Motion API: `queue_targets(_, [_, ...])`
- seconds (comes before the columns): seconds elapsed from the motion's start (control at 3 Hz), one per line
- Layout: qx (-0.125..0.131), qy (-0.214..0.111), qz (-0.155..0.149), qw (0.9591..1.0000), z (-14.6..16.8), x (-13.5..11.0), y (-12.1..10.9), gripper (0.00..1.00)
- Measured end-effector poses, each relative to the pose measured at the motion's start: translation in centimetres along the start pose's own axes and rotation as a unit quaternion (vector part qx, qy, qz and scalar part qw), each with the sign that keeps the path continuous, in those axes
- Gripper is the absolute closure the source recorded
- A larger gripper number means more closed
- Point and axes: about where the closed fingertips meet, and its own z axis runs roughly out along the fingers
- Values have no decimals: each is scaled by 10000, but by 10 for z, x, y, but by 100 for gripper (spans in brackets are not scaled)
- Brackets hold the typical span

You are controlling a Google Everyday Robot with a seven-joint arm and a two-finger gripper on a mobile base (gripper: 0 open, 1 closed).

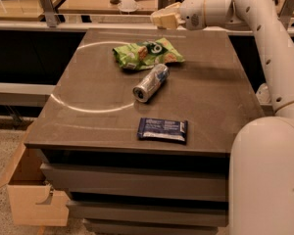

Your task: Pick green rice chip bag

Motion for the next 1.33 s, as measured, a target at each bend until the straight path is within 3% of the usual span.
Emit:
queue_targets(0.33, [98, 454, 4, 9989, -2, 16, 0, 52])
queue_targets(1.0, [66, 1093, -111, 9939, -3, 47, 0, 6])
queue_targets(1.33, [-120, 1435, -153, 9895, 12, 78, -2, 0])
